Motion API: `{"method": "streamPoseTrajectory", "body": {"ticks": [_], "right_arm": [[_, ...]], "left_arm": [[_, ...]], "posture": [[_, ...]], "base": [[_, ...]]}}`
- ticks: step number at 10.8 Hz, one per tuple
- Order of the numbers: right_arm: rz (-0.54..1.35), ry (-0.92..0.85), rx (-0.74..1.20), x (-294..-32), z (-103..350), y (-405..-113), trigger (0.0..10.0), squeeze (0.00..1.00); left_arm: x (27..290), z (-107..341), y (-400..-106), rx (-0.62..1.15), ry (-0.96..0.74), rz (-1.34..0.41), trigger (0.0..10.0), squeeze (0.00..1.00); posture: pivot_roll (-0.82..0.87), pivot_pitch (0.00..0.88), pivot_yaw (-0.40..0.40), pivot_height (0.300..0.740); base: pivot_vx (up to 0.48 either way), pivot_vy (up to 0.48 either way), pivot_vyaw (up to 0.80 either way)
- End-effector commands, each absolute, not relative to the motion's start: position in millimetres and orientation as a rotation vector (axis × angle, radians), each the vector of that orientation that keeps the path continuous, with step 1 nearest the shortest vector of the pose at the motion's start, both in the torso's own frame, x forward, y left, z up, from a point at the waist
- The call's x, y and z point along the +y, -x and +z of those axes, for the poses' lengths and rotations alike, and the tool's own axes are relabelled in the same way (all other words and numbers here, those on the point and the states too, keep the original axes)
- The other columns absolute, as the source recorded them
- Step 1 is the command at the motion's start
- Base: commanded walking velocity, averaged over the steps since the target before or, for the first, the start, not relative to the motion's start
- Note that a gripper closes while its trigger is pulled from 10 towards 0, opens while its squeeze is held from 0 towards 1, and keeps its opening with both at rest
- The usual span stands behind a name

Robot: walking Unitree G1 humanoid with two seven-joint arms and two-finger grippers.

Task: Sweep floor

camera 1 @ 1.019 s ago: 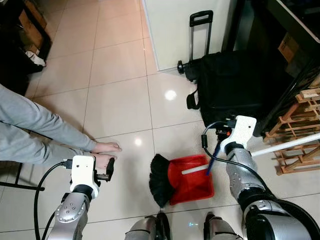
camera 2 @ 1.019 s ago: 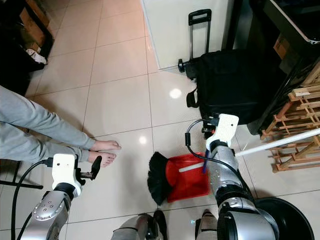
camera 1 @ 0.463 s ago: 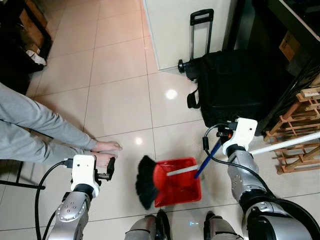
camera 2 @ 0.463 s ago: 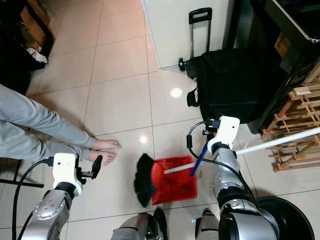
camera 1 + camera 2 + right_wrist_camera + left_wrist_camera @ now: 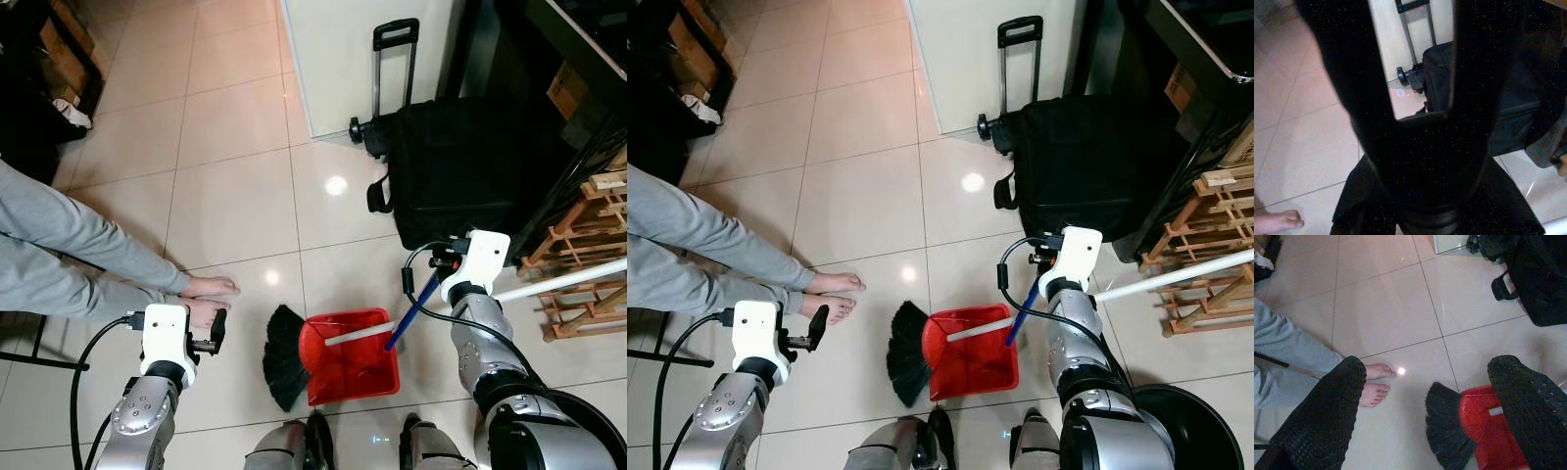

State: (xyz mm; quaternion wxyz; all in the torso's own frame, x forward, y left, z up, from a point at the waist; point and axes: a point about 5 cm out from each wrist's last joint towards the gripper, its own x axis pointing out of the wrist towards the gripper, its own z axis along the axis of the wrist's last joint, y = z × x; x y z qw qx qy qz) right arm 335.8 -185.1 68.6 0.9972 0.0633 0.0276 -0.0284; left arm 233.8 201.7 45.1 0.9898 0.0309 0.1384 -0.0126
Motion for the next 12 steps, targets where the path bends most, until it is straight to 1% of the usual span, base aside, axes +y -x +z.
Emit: {"method": "streamPoseTrajectory", "body": {"ticks": [1,4,6,12], "right_arm": [[-0.034,-0.131,0.075,-177.2,62.1,-332.4,10.0,0.00],[-0.045,-0.102,0.083,-182.6,62.3,-332.7,10.0,0.00],[-0.080,-0.050,0.075,-191.6,63.1,-331.2,10.0,0.00],[-0.144,0.052,0.030,-205.7,76.5,-337.0,10.0,0.00]], "left_arm": [[209.2,40.1,-229.8,0.305,-0.069,0.003,10.0,0.00],[200.2,45.4,-241.7,0.285,-0.057,-0.036,10.0,0.00],[193.5,46.3,-244.1,0.272,-0.052,-0.051,10.0,0.00],[197.0,47.8,-240.8,0.261,-0.060,-0.038,10.0,0.00]], "posture": [[0.00,0.235,0.203,0.740],[-0.02,0.224,0.192,0.740],[-0.03,0.215,0.189,0.740],[-0.02,0.229,0.193,0.740]], "base": [[0.000,0.000,0.00],[0.000,0.000,0.00],[0.000,0.000,0.00],[0.000,0.000,0.00]]}}
